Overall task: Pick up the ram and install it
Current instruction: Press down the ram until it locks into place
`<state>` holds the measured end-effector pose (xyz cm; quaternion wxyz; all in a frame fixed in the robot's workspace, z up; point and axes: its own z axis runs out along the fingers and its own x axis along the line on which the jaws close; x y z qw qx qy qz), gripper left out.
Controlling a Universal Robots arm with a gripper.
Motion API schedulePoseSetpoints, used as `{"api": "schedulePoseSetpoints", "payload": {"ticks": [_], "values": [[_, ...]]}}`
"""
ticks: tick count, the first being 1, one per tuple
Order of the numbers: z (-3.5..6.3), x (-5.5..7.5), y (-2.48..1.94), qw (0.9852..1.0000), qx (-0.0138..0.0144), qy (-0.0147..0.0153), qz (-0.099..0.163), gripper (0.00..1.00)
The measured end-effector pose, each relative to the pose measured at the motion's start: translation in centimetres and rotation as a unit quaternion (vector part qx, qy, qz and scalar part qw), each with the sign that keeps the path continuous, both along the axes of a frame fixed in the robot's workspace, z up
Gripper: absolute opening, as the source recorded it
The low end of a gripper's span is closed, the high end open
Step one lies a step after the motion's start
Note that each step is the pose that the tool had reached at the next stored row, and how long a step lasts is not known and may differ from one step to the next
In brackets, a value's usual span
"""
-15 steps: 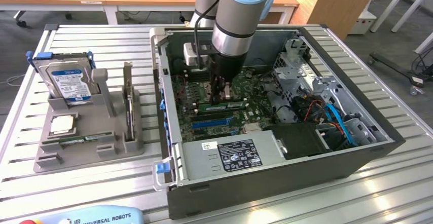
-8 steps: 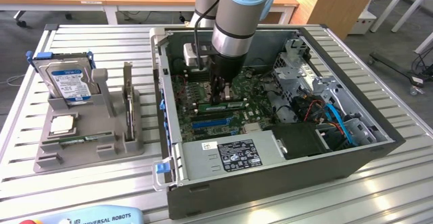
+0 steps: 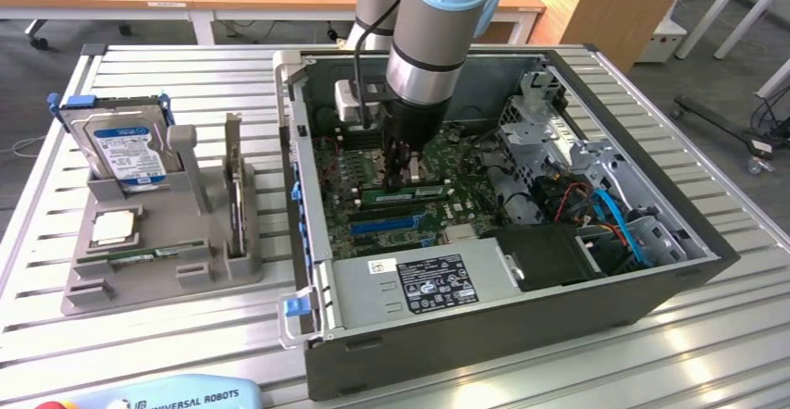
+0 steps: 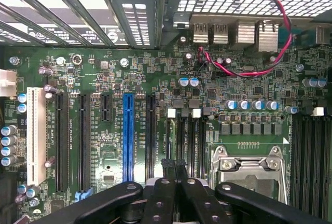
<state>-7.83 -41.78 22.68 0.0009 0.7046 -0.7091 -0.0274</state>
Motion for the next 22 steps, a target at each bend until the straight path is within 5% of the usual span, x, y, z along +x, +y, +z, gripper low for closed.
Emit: {"api": "schedulePoseSetpoints", "payload": {"ticks": [22], "values": [[-0.21, 0.0, 0.0, 1.0, 0.0, 0.0, 0.0, 0.1]]}}
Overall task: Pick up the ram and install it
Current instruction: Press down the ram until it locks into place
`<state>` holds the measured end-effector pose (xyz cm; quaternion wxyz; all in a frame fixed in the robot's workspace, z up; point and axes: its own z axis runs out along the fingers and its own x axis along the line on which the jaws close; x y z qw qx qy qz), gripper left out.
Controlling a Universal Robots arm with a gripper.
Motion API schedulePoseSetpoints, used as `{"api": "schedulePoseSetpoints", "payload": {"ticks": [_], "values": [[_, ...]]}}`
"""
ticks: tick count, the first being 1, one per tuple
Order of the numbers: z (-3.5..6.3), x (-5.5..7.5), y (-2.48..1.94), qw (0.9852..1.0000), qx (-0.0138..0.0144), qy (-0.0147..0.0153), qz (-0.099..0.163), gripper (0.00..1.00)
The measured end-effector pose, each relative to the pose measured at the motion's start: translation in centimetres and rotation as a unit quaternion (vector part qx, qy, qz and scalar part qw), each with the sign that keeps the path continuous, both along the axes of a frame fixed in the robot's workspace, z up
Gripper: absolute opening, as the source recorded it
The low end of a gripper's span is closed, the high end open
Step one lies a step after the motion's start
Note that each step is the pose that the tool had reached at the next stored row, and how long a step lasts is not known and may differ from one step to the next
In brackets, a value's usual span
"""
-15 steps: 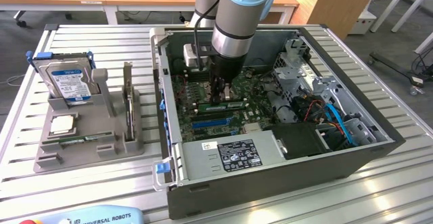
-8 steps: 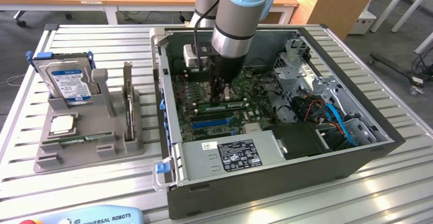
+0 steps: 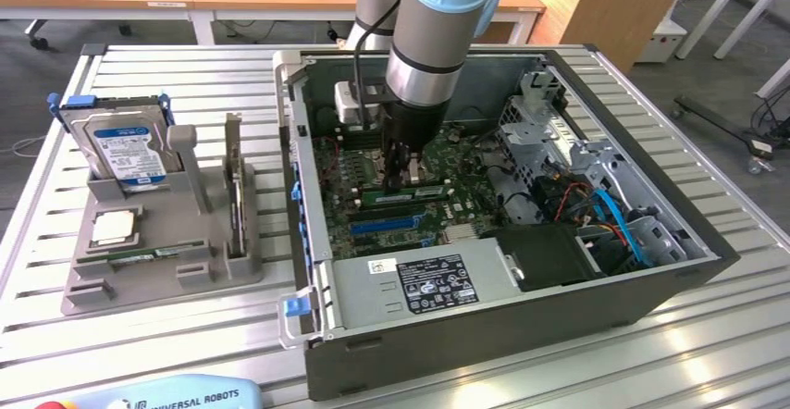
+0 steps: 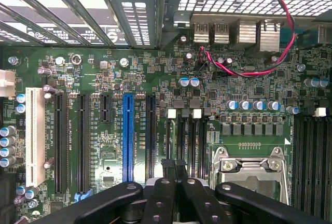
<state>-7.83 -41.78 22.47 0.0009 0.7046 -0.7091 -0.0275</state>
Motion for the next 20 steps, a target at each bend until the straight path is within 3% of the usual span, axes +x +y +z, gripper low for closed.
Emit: {"api": "schedulePoseSetpoints", "payload": {"ticks": [20], "values": [[-0.2, 0.0, 0.0, 1.0, 0.0006, 0.0, 0.0, 0.1]]}}
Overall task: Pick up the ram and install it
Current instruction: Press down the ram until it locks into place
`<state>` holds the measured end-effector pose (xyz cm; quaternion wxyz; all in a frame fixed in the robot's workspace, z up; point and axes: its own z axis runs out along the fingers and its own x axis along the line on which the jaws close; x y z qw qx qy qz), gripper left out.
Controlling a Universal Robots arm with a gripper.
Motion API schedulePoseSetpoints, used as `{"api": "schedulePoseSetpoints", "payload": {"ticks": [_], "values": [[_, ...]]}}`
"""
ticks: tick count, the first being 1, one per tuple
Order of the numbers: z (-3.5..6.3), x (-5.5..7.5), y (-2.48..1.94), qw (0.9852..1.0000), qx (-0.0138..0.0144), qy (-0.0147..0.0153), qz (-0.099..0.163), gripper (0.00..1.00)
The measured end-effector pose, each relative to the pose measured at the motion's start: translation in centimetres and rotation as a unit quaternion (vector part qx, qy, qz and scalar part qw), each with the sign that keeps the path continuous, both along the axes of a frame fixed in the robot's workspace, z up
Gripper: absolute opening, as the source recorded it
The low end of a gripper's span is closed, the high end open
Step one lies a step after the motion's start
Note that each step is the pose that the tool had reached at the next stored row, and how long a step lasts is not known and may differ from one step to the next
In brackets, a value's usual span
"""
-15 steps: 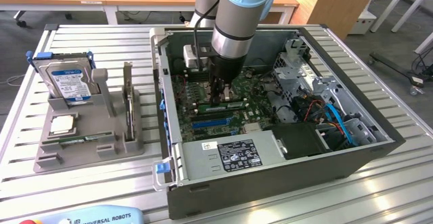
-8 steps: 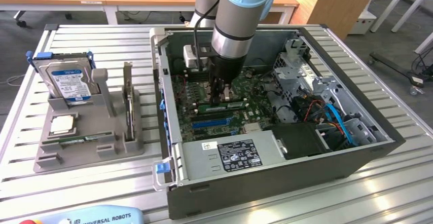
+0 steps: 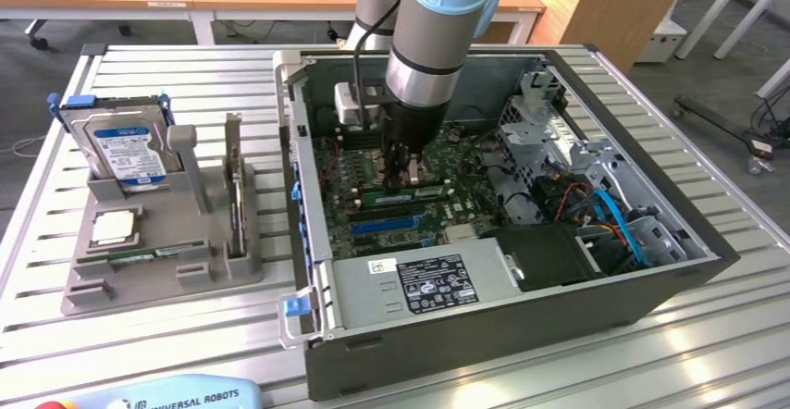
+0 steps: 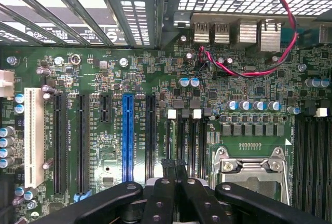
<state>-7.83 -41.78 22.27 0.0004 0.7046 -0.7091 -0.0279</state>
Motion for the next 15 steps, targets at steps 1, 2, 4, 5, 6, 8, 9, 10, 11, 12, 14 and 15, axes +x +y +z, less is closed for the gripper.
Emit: {"api": "schedulePoseSetpoints", "payload": {"ticks": [1, 2, 4, 5, 6, 8, 9, 10, 11, 12, 14, 15], "values": [[-0.04, 0.0, 0.0, 1.0, 0.0001, 0.0, 0.0, 0.1], [-0.07, 0.0, 0.0, 1.0, 0.0, 0.0, 0.0, 0.1], [-0.08, 0.0, 0.0, 1.0, -0.0001, 0.0, 0.0, 0.1], [-0.08, 0.0, 0.0, 1.0, -0.0001, 0.0, 0.0, 0.1], [-0.09, 0.0, 0.0, 1.0, -0.0001, 0.0, 0.0, 0.1], [-0.1, 0.0, 0.0, 1.0, 0.0001, 0.0, 0.0, 0.1], [-0.12, 0.0, 0.0, 1.0, 0.0001, 0.0, 0.0, 0.1], [-0.14, 0.0, 0.0, 1.0, 0.0, 0.0, 0.0, 0.1], [-0.14, 0.0, 0.0, 1.0, 0.0, 0.0, 0.0, 0.1], [-0.14, 0.0, 0.0, 1.0, -0.0001, 0.0, 0.0, 0.1], [-0.14, 0.0, 0.0, 1.0, 0.0, 0.0, 0.0, 0.1], [-0.14, 0.0, 0.0, 1.0, 0.0, 0.0, 0.0, 0.1]]}}
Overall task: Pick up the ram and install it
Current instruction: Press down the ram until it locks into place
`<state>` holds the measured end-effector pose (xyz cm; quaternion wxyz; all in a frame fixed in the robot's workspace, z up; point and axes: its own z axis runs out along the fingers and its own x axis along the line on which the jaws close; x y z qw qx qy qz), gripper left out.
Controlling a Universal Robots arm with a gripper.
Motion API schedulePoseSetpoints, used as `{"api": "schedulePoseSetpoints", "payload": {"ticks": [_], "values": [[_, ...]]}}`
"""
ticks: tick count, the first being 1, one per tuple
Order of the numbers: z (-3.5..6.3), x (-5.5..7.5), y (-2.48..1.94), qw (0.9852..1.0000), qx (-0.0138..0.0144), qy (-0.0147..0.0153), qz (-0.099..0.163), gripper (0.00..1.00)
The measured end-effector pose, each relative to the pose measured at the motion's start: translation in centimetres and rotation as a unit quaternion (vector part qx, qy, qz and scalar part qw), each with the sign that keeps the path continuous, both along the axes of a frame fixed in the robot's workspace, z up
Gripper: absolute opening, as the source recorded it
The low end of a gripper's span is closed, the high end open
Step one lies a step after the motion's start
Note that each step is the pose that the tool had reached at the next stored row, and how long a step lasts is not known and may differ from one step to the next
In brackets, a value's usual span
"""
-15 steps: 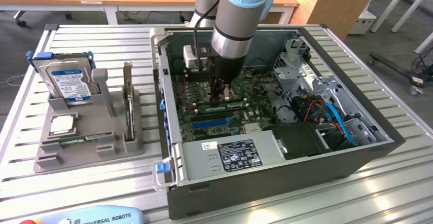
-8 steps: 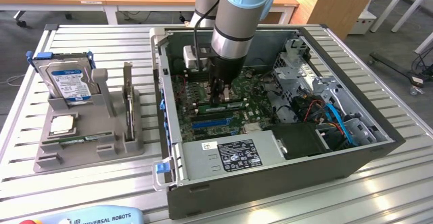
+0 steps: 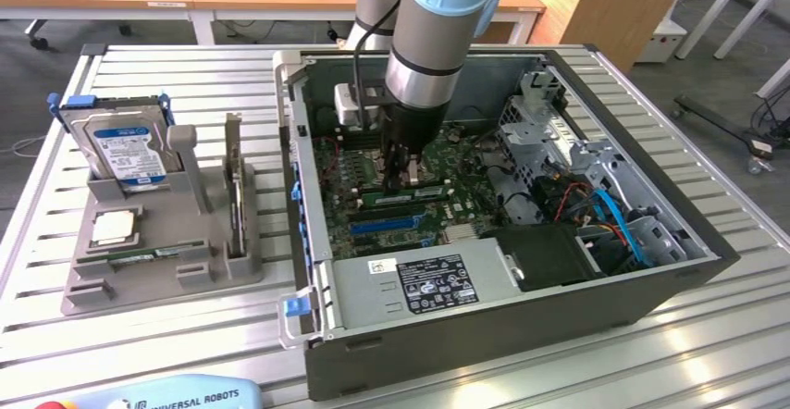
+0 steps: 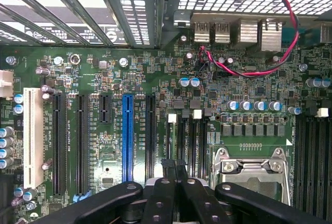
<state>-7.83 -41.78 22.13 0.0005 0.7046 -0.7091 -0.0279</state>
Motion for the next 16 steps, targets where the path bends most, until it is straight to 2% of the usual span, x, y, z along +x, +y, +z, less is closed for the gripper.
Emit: {"api": "schedulePoseSetpoints", "payload": {"ticks": [5, 7, 16], "values": [[0.23, 0.0, 0.03, 1.0, 0.001, -0.0008, 0.0, 0.1], [0.65, 0.0, 0.0, 1.0, 0.0001, 0.0, 0.0, 0.1], [2.67, 0.0, 0.0, 1.0, 0.0, 0.0, 0.0, 0.1]]}}
